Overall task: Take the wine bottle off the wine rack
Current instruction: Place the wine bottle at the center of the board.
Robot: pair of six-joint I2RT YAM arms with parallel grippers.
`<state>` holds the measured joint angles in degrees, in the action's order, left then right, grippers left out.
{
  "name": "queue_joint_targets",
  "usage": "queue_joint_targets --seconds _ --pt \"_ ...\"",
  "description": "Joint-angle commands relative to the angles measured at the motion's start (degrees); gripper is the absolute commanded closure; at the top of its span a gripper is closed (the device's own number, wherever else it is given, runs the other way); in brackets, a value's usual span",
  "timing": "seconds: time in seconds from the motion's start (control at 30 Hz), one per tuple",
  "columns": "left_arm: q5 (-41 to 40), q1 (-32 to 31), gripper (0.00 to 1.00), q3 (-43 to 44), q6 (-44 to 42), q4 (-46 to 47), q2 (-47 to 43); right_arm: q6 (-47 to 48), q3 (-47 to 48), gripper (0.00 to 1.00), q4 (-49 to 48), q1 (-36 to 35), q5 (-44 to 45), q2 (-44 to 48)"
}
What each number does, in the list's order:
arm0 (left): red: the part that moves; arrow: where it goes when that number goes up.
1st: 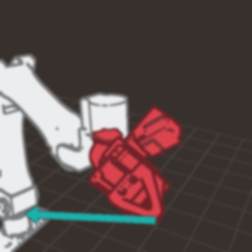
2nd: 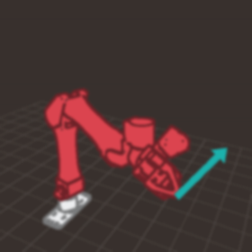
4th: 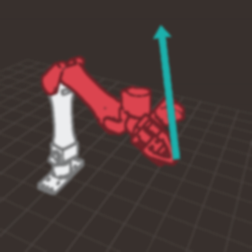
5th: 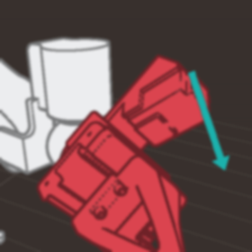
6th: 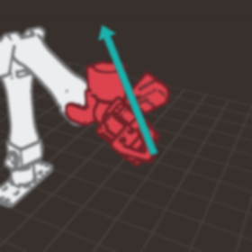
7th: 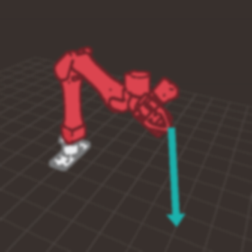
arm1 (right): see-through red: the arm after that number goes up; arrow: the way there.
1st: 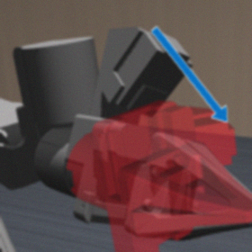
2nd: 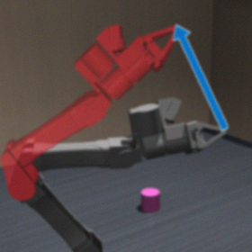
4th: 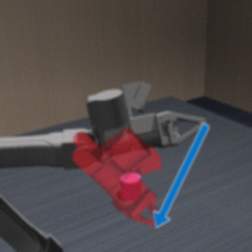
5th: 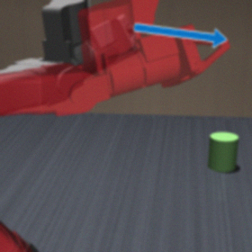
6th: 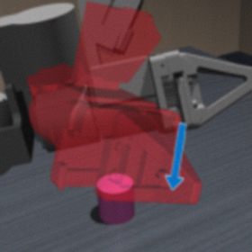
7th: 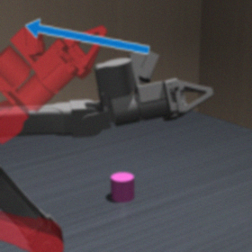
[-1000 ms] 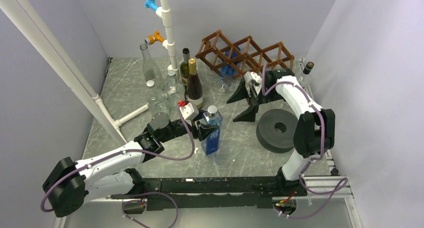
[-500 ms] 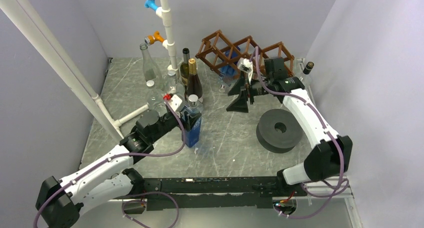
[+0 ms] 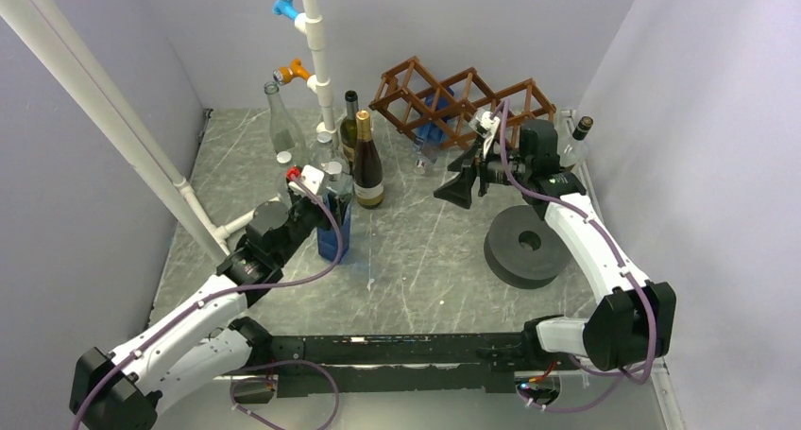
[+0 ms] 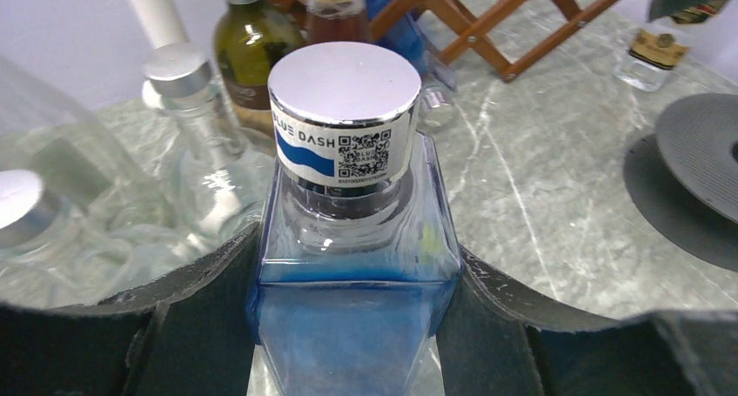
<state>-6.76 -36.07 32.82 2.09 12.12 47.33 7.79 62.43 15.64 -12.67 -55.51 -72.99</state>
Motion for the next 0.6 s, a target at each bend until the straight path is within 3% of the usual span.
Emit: queue_joint_targets --seconds 0.0,0.23,0.57 --pt "-5.7 1.7 1.0 5.1 -1.3 11.1 -2.4 -3.3 -1.5 0.0 -7.1 1.2 -1.2 1.8" --pt "-8.7 4.7 1.0 4.5 -0.2 16.1 0.1 -3.4 -2.9 0.0 -8.4 1.3 -1.5 1.1" --pt "-0.7 8.9 1.0 5.2 0.8 22.2 4.9 -3.2 -3.3 0.0 -8.6 1.3 -1.7 0.1"
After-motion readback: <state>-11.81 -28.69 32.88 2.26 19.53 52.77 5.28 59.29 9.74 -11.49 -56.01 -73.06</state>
